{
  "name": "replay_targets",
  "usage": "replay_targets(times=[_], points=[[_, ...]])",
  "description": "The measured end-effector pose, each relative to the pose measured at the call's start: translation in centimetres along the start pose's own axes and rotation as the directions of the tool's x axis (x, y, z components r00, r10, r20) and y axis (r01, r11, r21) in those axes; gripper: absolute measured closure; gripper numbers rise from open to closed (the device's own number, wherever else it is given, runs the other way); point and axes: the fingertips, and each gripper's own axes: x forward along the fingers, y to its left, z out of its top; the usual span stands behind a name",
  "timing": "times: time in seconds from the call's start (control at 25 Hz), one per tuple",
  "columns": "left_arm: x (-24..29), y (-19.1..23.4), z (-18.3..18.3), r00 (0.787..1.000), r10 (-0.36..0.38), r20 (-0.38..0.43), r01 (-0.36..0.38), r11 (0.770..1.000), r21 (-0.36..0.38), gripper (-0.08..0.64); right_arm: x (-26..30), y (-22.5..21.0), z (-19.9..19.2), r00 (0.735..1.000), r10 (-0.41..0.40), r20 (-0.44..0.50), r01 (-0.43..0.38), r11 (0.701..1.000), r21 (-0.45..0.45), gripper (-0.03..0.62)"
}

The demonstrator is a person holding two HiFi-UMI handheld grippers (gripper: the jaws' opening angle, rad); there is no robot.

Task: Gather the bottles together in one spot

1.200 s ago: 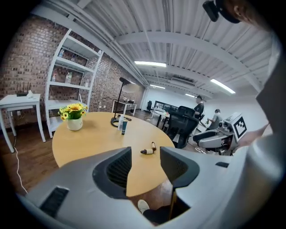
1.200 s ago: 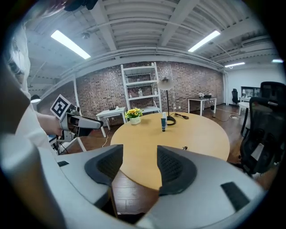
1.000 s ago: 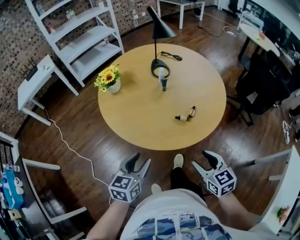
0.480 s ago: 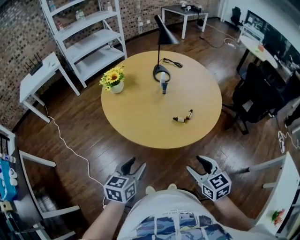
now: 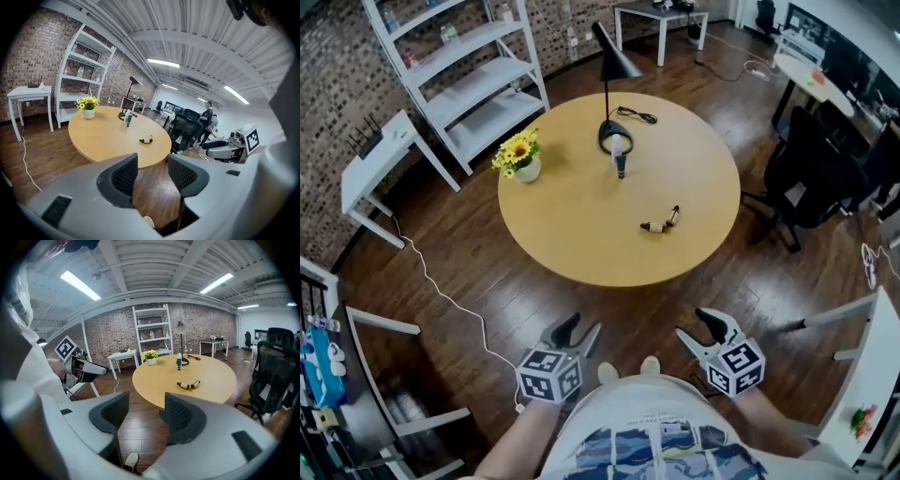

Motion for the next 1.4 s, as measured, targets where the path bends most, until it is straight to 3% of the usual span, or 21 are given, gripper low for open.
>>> replay_targets(times=[0.32,0.64,0.88,1.04,1.16,1.24,1.4], points=[[-0.6,0.4,-0.3,1.000,-0.019,0.017,0.019,1.000,0.007,0.362,0.6,0.6,-1.2,1.000,-0.007,-0.029,0.008,1.000,0.007,0.330],[-0.4,2.9,-3.1,0.999,-0.031,-0.016,0.031,1.000,-0.001,0.362,2.8,0.2,-3.7,0.995,-0.042,-0.092,0.033,0.995,-0.098,0.330],[1.0,5.1,-3.3,0.999,-0.003,-0.040,0.003,1.000,-0.005,0.362,6.2,-2.4,-3.8,0.987,-0.016,-0.160,-0.011,0.986,-0.167,0.330],[3.2,6.1,-1.1,0.999,-0.003,-0.038,0.001,0.999,-0.046,0.362,10.2,-5.4,-2.1,0.978,0.003,-0.209,-0.060,0.961,-0.269,0.330],[6.5,5.7,0.2,0.998,-0.010,-0.054,0.009,1.000,-0.023,0.362,13.8,-8.9,-0.9,0.973,0.018,-0.232,-0.102,0.927,-0.360,0.330],[9.0,5.9,1.3,0.998,-0.002,-0.069,0.001,1.000,-0.012,0.362,16.6,-11.2,-0.8,0.967,0.034,-0.253,-0.134,0.911,-0.391,0.330],[13.3,6.2,5.0,0.998,0.032,-0.062,-0.036,0.997,-0.063,0.362,22.7,-15.3,0.1,0.945,0.083,-0.317,-0.225,0.867,-0.445,0.330]])
